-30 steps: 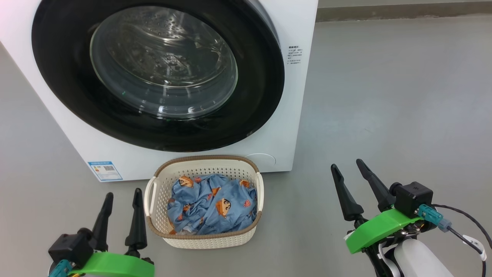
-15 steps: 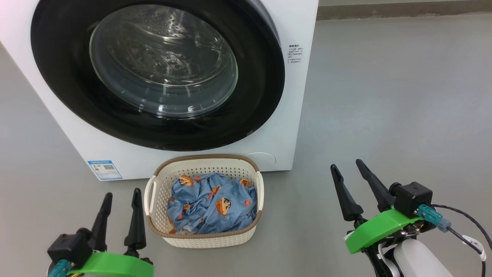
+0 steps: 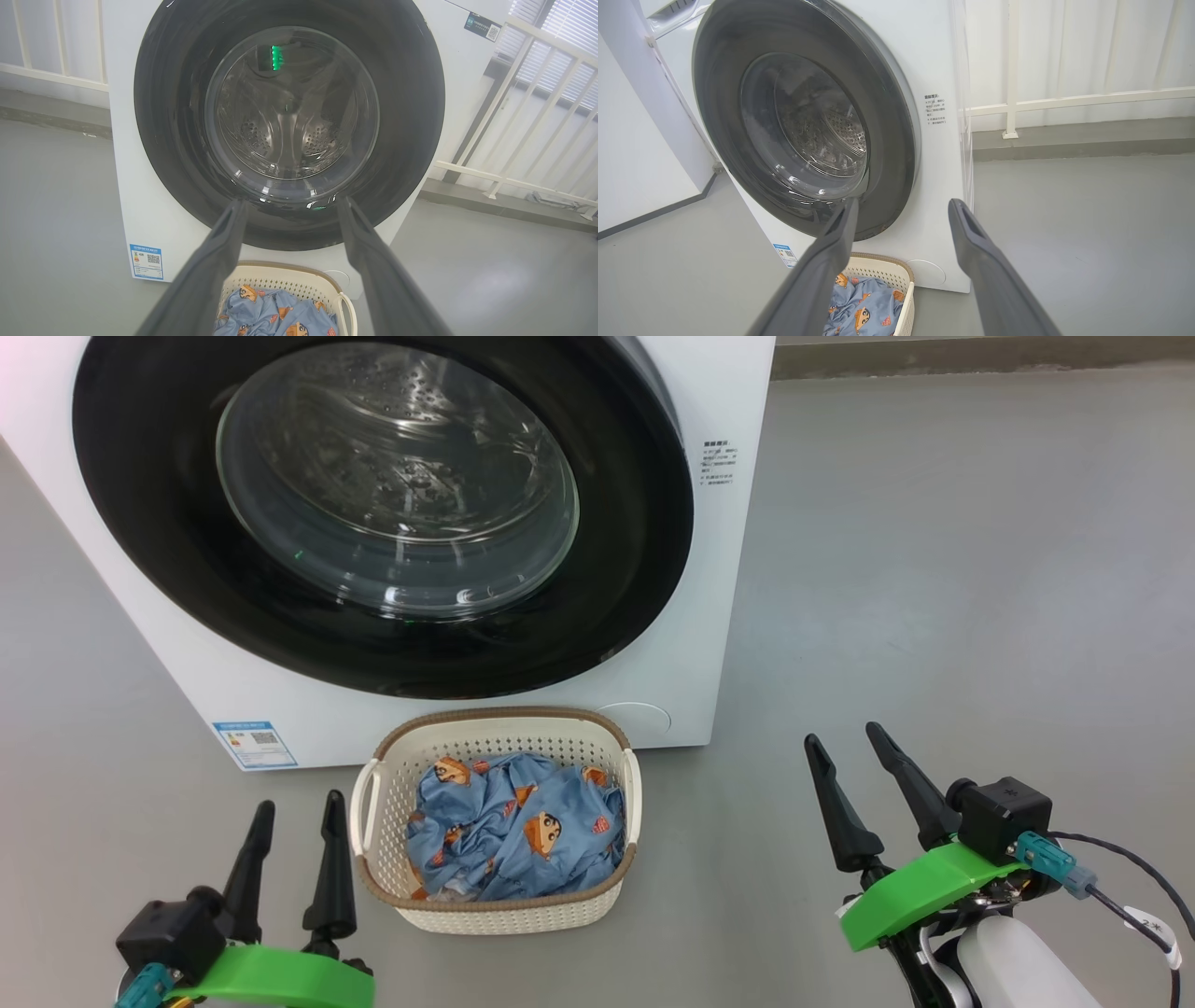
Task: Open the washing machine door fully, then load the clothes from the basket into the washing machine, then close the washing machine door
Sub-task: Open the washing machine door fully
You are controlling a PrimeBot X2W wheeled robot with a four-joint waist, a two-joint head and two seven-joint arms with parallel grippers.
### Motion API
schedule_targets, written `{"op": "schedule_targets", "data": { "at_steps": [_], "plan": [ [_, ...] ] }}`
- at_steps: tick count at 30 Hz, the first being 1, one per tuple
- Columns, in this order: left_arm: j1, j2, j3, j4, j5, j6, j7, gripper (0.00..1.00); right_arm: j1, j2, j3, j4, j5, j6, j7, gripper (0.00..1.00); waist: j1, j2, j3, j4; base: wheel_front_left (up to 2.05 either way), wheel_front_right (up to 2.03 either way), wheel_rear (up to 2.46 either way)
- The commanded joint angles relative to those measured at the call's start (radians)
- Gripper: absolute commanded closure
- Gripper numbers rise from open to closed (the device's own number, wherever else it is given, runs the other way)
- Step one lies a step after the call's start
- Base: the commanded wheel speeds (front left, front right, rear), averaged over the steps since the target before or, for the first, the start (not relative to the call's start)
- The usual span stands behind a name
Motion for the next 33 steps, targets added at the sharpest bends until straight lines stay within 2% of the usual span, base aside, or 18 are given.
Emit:
{"op": "schedule_targets", "data": {
  "at_steps": [1,16,31,33],
  "plan": [
    [-0.048,0.021,0.025,-0.016,-0.007,-0.004,-0.011,0.0,-0.044,0.001,0.012,-0.019,-0.005,0.006,-0.012,0.0,0.0,0.0,0.0,0.001,0.0,0.0,0.0],
    [-0.046,0.026,0.003,-0.018,-0.006,-0.004,-0.011,0.0,-0.054,-0.007,0.0,-0.011,0.001,0.006,-0.012,0.0,0.0,0.0,0.013,0.002,0.0,0.0,0.0],
    [-0.072,0.049,-0.041,-0.027,-0.031,-0.004,-0.011,0.0,-0.134,-0.028,-0.054,0.009,0.0,0.006,-0.012,0.0,0.0,0.0,0.09,0.031,0.0,0.0,0.0],
    [-0.077,0.053,-0.048,-0.03,-0.038,-0.004,-0.011,0.0,-0.154,-0.029,-0.065,0.007,0.005,0.006,-0.012,0.23,0.0,0.0,0.105,0.034,0.0,0.0,0.0]
  ]
}}
